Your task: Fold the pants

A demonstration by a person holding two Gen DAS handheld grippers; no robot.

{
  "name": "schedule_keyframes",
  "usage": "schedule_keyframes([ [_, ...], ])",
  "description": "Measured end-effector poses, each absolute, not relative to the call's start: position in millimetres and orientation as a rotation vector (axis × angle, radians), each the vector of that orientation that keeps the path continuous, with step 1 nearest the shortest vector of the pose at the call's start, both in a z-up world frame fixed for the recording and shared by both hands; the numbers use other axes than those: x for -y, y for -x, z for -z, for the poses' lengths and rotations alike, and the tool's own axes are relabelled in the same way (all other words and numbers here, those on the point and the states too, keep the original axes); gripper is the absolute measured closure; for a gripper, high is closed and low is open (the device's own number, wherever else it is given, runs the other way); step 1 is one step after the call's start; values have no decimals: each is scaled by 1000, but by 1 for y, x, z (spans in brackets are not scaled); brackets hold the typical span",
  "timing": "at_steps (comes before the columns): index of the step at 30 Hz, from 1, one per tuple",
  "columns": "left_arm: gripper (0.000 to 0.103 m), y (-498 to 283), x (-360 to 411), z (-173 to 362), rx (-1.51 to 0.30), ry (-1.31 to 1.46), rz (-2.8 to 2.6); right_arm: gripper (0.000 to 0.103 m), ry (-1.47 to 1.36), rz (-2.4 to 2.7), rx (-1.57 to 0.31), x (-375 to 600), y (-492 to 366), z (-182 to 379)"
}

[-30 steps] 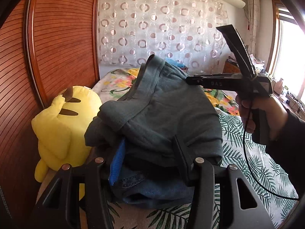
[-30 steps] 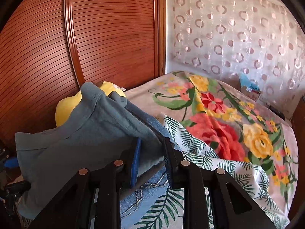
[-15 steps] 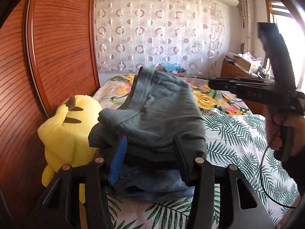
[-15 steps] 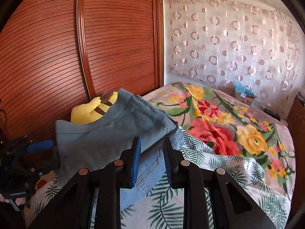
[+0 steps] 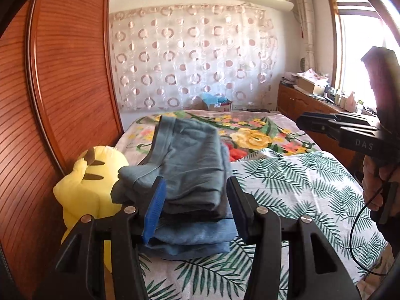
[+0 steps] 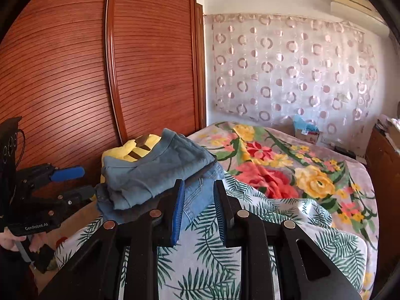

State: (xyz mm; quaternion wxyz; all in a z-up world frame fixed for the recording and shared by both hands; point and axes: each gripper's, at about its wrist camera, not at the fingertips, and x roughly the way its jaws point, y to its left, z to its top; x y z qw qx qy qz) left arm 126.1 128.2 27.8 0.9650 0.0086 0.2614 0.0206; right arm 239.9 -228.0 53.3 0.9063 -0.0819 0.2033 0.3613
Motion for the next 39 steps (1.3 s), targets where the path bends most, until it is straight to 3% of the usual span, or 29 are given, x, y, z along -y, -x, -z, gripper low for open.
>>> schedule_keyframes([
  [2, 14, -120, -123, -33, -499, -13, -29, 79, 164, -733, -415, 236, -231, -53],
  [5, 12, -112, -112, -42, -478, -28, -13, 79, 157, -714, -408, 247, -215, -53],
  [8, 0, -106, -103, -50, -458, -33, -1, 79, 138, -695, -404, 259, -203, -56],
  [16, 0, -92, -77, -67, -426, -55, 13, 76, 98, -632, -383, 288, -165, -62],
  [29, 0, -77, -37, -78, -382, -28, 52, 35, 99, -487, -334, 288, -102, -65],
  [39, 0, -71, -12, -83, -365, -29, 70, 22, 61, -413, -299, 287, -75, -66],
])
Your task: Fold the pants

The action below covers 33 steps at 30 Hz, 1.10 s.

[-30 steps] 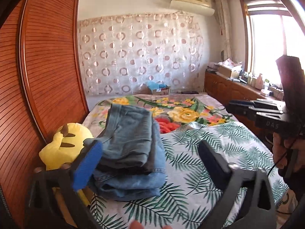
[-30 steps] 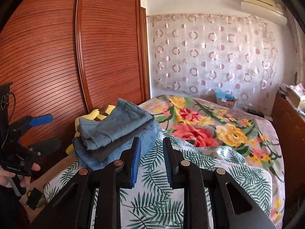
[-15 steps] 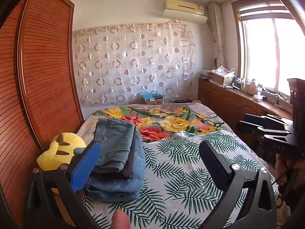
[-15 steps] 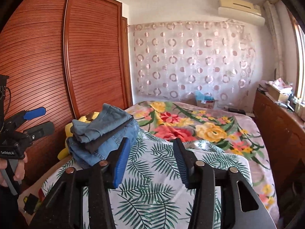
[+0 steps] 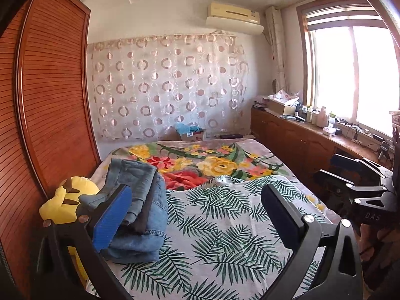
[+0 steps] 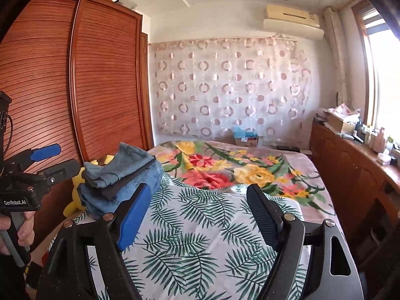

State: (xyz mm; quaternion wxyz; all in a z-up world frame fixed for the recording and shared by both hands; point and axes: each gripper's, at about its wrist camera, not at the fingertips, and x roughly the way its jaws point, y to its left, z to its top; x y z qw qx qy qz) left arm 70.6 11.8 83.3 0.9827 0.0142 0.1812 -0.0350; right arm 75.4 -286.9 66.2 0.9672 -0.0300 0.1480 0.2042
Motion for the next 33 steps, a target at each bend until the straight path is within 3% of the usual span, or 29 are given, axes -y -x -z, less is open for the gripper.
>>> schedule_keyframes([
  [33, 0, -61, -12, -56, -416, -12, 56, 22, 6, -290, -326, 287, -54, -46],
])
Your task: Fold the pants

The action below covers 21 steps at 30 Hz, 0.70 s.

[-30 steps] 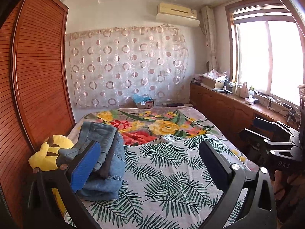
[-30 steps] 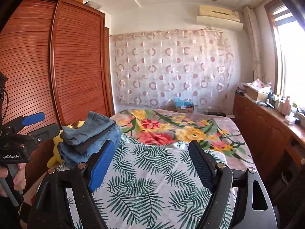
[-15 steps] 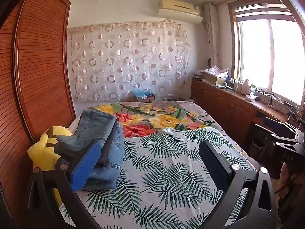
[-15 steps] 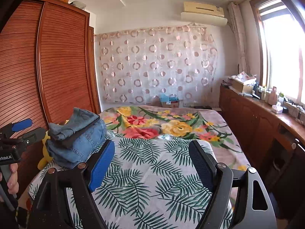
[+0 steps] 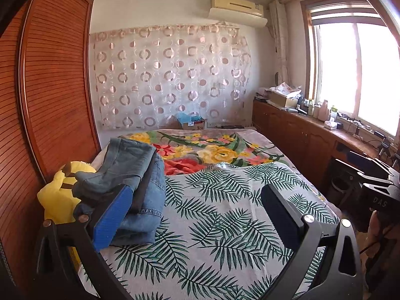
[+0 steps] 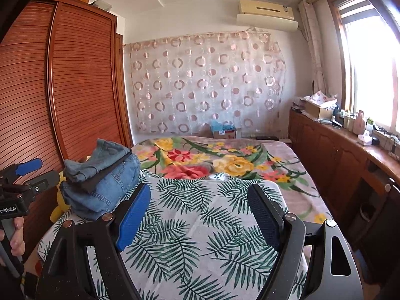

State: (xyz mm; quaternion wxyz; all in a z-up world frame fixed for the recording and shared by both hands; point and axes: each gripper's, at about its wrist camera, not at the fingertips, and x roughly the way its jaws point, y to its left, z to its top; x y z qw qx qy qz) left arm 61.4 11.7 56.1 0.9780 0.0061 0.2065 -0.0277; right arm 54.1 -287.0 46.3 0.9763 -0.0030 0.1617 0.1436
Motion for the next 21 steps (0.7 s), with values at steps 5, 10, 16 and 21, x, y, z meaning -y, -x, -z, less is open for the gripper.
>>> schedule_keyframes([
  [5, 0, -62, -12, -56, -416, -12, 56, 22, 5, -290, -325, 291, -53, -43],
  [10, 0, -61, -12, -56, -416, -12, 56, 22, 6, -289, -325, 293, -51, -42],
  [16, 0, -61, -11, -56, -416, -14, 57, 22, 7, -292, -321, 294, -49, -42],
  [21, 0, -61, -11, -56, -416, -13, 56, 22, 9, -292, -320, 294, -49, -42],
])
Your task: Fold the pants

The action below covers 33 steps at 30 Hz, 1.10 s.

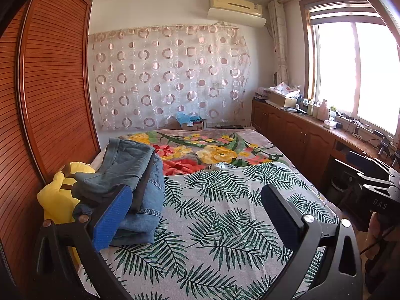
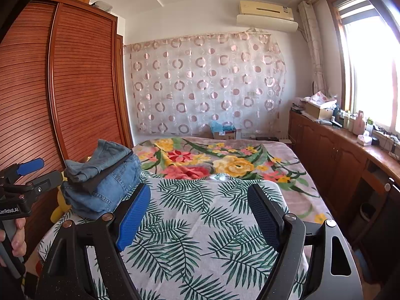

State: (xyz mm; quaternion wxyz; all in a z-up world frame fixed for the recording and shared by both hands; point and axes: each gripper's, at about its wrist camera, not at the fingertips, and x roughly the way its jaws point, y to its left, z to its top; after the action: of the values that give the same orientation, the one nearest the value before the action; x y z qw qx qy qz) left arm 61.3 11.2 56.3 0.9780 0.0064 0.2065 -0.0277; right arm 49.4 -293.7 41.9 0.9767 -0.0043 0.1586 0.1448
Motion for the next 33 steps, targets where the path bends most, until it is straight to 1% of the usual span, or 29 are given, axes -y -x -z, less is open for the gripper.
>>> schedule_keyframes([
  [33, 0, -61, -10, -56, -416, -14, 56, 22, 10, -296, -318, 296, -48, -40],
])
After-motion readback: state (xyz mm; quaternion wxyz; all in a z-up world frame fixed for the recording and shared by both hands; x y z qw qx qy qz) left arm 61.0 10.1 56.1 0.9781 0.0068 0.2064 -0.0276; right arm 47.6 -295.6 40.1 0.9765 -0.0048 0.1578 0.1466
